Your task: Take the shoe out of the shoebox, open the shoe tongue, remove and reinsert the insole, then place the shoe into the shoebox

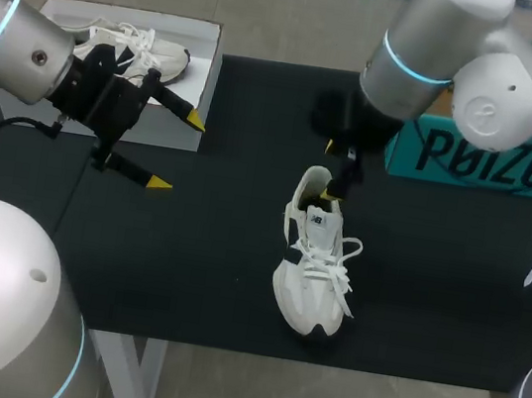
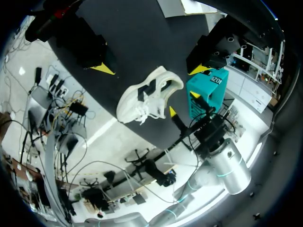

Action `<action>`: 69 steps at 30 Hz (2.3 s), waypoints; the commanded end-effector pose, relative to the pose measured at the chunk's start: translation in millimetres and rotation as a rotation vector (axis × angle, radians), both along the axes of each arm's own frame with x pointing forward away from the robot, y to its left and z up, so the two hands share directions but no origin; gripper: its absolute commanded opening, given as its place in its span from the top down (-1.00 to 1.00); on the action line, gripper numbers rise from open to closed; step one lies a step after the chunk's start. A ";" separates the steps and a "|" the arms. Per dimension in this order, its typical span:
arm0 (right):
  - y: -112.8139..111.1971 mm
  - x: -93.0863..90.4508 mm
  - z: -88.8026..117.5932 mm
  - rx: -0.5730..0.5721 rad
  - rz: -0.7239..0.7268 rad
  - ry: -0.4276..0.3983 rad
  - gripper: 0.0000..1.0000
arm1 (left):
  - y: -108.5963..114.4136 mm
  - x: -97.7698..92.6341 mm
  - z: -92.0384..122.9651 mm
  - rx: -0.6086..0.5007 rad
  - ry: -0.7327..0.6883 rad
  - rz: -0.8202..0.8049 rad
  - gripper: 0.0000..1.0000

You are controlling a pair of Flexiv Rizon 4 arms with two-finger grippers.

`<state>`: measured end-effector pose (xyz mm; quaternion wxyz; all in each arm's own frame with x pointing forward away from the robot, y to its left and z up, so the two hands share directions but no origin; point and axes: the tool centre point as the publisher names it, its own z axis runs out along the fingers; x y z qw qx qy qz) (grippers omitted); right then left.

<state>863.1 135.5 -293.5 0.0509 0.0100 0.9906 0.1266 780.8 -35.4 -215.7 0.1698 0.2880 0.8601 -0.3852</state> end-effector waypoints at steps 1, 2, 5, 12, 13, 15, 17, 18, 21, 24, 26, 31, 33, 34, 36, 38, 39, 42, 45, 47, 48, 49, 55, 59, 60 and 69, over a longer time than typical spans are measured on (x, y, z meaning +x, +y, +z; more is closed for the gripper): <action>14.1 15.9 -6.5 -0.055 0.004 0.010 -1.00 | -0.5 -0.9 0.3 0.005 0.000 0.002 -1.00; 14.6 17.5 -7.2 -0.061 0.001 0.004 -1.00 | -0.5 -0.9 0.3 0.005 0.000 0.002 -1.00; 17.2 22.2 -11.1 -0.105 0.003 -0.015 -1.00 | -0.5 -0.9 0.3 0.005 0.000 0.002 -1.00; 16.0 29.9 -24.0 -0.144 -0.007 -0.028 -1.00 | -0.5 -0.9 0.3 0.005 0.000 0.002 -1.00; 15.1 31.0 -26.1 -0.149 -0.008 -0.027 -1.00 | -0.5 -0.9 0.3 0.005 0.000 0.002 -1.00; 13.4 32.7 -30.1 -0.155 -0.010 -0.022 -1.00 | -0.5 -0.9 0.3 0.005 0.000 0.002 -1.00; 12.0 33.8 -34.2 -0.161 -0.012 -0.017 -1.00 | -0.5 -0.9 0.3 0.005 0.000 0.002 -1.00; 11.3 34.6 -36.3 -0.163 -0.012 -0.015 -1.00 | -0.5 -0.9 0.3 0.005 0.000 0.002 -1.00; 10.3 36.7 -42.3 -0.165 -0.015 -0.006 -1.00 | -0.5 -0.9 0.3 0.005 0.000 0.002 -1.00; 10.4 38.6 -46.2 -0.166 -0.017 0.000 -1.00 | -0.5 -0.9 0.3 0.005 0.000 0.002 -1.00; 10.6 40.7 -48.7 -0.167 -0.019 0.003 -1.00 | -0.5 -0.9 0.3 0.005 0.000 0.002 -1.00; 10.2 47.6 -54.7 -0.173 -0.021 0.010 -1.00 | -0.5 -0.9 0.3 0.005 0.000 0.002 -1.00; 10.6 49.6 -55.9 -0.175 -0.022 0.012 -1.00 | -0.5 -0.9 0.3 0.005 0.000 0.002 -1.00; 10.9 51.3 -56.8 -0.184 -0.018 0.014 -1.00 | -0.5 -0.9 0.3 0.005 0.000 0.002 -1.00; 11.2 54.0 -58.3 -0.188 -0.018 0.014 -0.97 | -0.5 -0.9 0.3 0.005 0.000 0.002 -1.00; 10.9 56.3 -59.1 -0.189 -0.021 0.015 -0.86 | -0.5 -0.9 0.3 0.005 0.000 0.002 -1.00; 10.8 57.2 -59.2 -0.190 -0.022 0.014 -0.77 | -0.5 -0.9 0.3 0.005 0.000 0.002 -1.00; 10.1 60.2 -59.8 -0.190 -0.026 0.014 -0.62 | -0.5 -0.9 0.3 0.005 0.000 0.002 -1.00; 10.1 61.5 -60.1 -0.191 -0.029 0.014 -0.25 | -0.5 -0.9 0.3 0.005 0.000 0.002 -1.00; 10.3 62.1 -60.4 -0.191 -0.030 0.014 0.04 | -0.5 -0.9 0.3 0.005 0.000 0.002 -1.00; 10.3 62.3 -60.6 -0.191 -0.031 0.014 0.07 | -0.5 -0.9 0.3 0.005 0.000 0.002 -1.00; 10.4 62.4 -60.7 -0.191 -0.032 0.015 0.16 | -0.5 -0.9 0.3 0.005 0.000 0.002 -1.00; 10.3 61.5 -60.7 -0.196 -0.034 0.012 0.48 | -0.5 -0.9 0.3 0.005 0.000 0.002 -1.00; 10.1 57.0 -59.9 -0.197 -0.034 0.010 0.72 | -0.5 -0.9 0.3 0.005 0.000 0.002 -1.00; 10.0 55.9 -59.3 -0.196 -0.035 0.010 0.76 | -0.5 -0.9 0.3 0.005 0.000 0.002 -1.00; 6.5 45.7 -24.2 -0.191 -0.047 -0.048 1.00 | -0.5 -0.9 0.3 0.005 0.000 0.002 -1.00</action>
